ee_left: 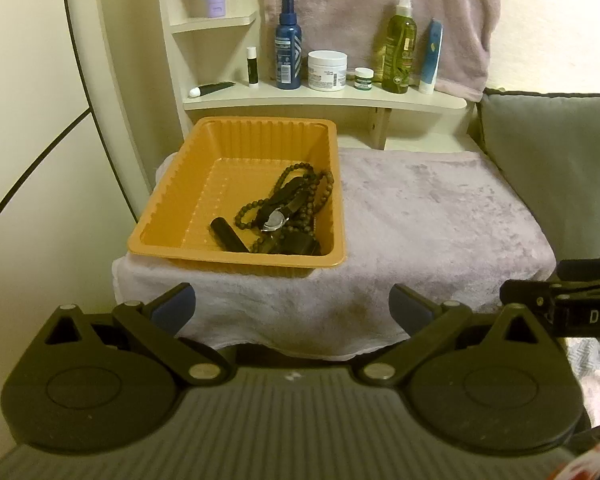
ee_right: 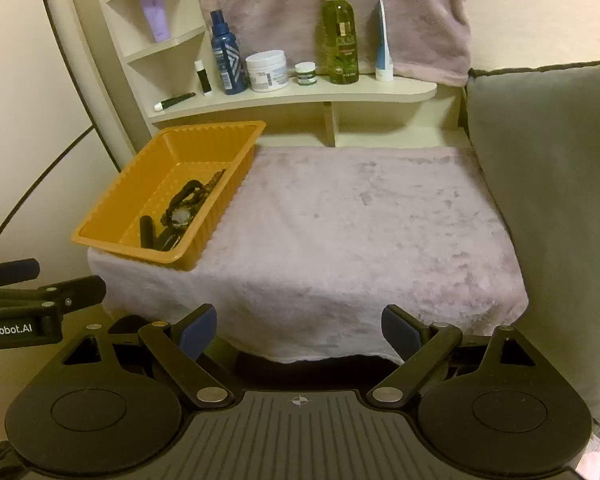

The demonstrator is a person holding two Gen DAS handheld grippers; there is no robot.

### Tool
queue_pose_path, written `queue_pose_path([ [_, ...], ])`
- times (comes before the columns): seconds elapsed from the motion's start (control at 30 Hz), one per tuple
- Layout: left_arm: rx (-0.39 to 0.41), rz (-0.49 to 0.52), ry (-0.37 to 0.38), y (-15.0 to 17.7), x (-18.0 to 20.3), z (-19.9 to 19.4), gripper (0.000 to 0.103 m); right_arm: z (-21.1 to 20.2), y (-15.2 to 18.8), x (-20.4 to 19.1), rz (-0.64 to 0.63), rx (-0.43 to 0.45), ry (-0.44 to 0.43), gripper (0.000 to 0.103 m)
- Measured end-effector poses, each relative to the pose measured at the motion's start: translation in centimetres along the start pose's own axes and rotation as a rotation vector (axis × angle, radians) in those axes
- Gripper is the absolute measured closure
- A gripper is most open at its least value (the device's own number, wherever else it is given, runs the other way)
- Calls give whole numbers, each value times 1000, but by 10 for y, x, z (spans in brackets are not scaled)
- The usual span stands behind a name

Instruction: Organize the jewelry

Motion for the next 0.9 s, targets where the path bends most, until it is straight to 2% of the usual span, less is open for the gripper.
queue_pose_path([
  [0.9,17,-6,18,-3,1,-2,0,-3,-4,-4,-21,6,5,14],
])
Point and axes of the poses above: each gripper's, at about its wrist camera, not at the fingertips, and z roughly the way its jaws point, x to its right, y to its underside, the point moved 3 cm from there along z, roughly the way its jaws point
